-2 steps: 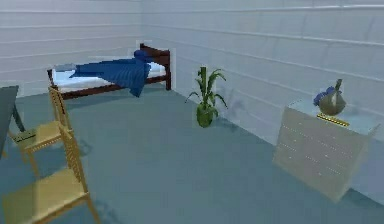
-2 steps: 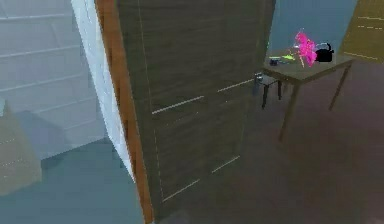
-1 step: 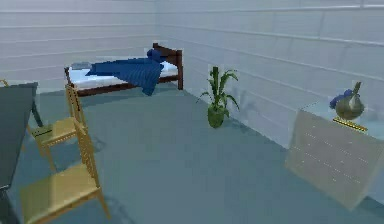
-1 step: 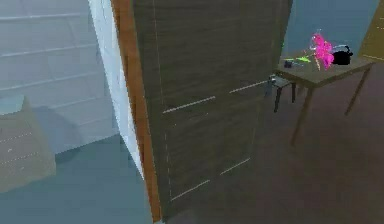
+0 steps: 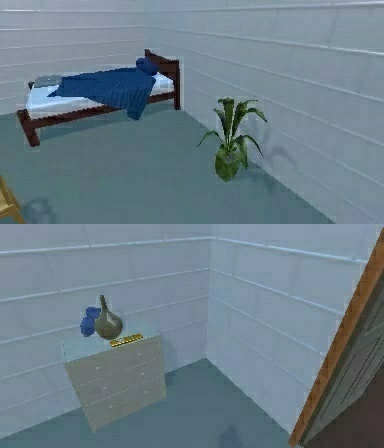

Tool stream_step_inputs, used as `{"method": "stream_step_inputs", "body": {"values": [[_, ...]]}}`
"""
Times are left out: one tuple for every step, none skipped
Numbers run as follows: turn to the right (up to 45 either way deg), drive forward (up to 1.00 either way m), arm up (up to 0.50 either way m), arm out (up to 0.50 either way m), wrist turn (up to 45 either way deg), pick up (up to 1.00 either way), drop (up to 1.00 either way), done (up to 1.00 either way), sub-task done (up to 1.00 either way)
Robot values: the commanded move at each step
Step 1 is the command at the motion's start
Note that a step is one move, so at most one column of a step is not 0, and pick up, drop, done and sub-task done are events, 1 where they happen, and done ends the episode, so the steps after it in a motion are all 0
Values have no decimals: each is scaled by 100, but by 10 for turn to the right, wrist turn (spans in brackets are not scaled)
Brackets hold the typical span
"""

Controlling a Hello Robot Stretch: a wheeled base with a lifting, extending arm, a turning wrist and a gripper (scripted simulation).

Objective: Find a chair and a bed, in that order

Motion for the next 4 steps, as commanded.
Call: {"method": "stream_step_inputs", "body": {"values": [[0, 15, 0, 0, 0, 0, 0, 0, 0], [-330, 0, 0, 0, 0, 0, 0, 0, 0], [0, 100, 0, 0, 0, 0, 0, 0, 0], [0, 95, 0, 0, 0, 0, 0, 0, 0]]}}
